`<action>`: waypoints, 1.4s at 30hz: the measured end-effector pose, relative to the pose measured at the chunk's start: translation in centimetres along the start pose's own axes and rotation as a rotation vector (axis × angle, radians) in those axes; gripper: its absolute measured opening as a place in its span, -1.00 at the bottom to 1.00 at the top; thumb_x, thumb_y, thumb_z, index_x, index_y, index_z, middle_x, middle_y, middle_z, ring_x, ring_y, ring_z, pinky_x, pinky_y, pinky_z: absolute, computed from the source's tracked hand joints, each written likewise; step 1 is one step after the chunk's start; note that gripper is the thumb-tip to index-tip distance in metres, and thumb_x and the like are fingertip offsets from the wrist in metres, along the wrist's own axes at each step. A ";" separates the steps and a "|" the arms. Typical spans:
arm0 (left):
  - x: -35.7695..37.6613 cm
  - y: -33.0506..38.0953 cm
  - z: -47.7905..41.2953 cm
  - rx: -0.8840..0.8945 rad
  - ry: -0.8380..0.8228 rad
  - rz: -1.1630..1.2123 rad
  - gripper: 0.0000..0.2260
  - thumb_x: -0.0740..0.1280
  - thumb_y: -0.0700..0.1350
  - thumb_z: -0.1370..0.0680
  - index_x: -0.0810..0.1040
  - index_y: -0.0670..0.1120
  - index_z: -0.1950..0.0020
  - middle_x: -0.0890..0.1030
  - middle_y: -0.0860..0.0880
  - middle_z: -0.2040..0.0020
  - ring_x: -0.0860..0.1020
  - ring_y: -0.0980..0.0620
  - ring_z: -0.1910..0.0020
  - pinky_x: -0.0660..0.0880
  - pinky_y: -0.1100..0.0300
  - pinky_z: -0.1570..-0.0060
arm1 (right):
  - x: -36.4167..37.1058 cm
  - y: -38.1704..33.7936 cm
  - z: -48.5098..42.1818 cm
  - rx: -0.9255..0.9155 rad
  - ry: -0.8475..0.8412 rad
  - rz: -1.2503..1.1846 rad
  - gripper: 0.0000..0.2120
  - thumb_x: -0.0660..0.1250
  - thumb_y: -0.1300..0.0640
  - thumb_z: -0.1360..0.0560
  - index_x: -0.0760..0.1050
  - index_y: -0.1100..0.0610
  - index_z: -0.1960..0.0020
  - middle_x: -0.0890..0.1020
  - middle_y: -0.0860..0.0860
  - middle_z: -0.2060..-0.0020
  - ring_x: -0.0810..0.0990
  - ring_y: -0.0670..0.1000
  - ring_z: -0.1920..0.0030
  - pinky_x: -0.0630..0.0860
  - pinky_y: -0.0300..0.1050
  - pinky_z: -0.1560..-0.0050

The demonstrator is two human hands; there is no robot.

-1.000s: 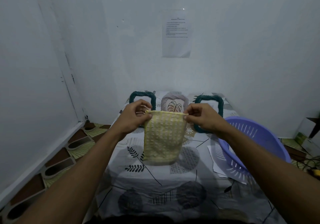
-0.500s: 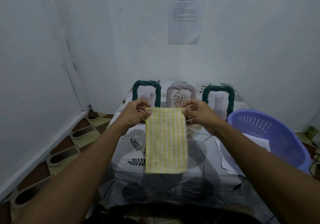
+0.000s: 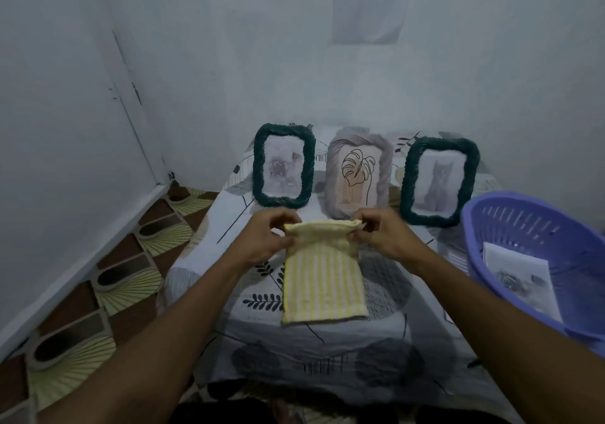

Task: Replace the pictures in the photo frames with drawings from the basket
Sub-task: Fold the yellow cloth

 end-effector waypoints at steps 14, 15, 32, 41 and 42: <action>3.7 0.8 8.1 0.227 -0.191 -0.389 -0.81 0.35 -0.16 -0.30 0.67 0.01 0.14 0.59 0.06 0.15 0.51 0.12 0.14 0.44 0.20 0.17 | 3.2 0.6 8.2 -0.275 -0.091 0.446 -0.76 0.40 0.28 -0.40 0.69 0.01 0.04 0.59 -0.10 0.05 0.60 -0.05 0.11 0.52 -0.25 0.09; 3.9 0.8 8.4 0.234 -0.195 -0.410 -0.81 0.35 -0.12 -0.31 0.68 0.01 0.14 0.60 0.05 0.13 0.52 0.09 0.12 0.45 0.18 0.14 | 3.4 0.7 8.6 -0.282 -0.088 0.462 -0.77 0.41 0.27 -0.41 0.69 0.01 0.03 0.57 -0.10 0.05 0.59 -0.06 0.08 0.48 -0.31 0.08; 3.5 -0.5 8.6 0.133 -0.048 -0.335 -0.88 0.44 -0.05 -0.48 0.59 -0.08 0.12 0.48 0.00 0.02 0.50 0.06 0.08 0.46 0.19 0.08 | 4.4 1.0 9.4 -0.063 -0.017 0.283 -0.87 0.37 0.04 -0.45 0.67 0.03 0.10 0.44 -0.03 -0.04 0.48 -0.04 -0.08 0.45 -0.12 -0.07; 4.2 -1.4 4.8 -0.117 -0.157 -0.451 -0.50 0.46 0.01 -0.45 0.47 -0.08 -0.35 0.52 -0.05 -0.27 0.47 -0.04 -0.25 0.42 0.06 -0.25 | 4.2 1.5 6.5 0.245 0.118 0.244 -0.55 0.45 0.17 -0.42 0.40 0.01 -0.25 0.54 0.00 0.15 0.55 0.08 0.06 0.53 0.08 -0.06; 4.3 -0.6 4.4 -0.094 -0.171 -0.446 -0.56 0.44 0.02 -0.47 0.52 -0.09 -0.30 0.55 -0.03 -0.22 0.50 0.01 -0.19 0.45 0.12 -0.20 | 4.1 1.1 6.2 0.227 0.131 0.179 -0.55 0.44 0.22 -0.42 0.41 0.01 -0.25 0.53 0.01 0.12 0.56 0.08 0.07 0.55 0.08 -0.03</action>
Point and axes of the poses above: each hand's wrist, its own z-axis away from the middle knuckle, its own x-axis out of the palm, y = z × x, the point moved 7 cm from there along -z, towards the middle knuckle
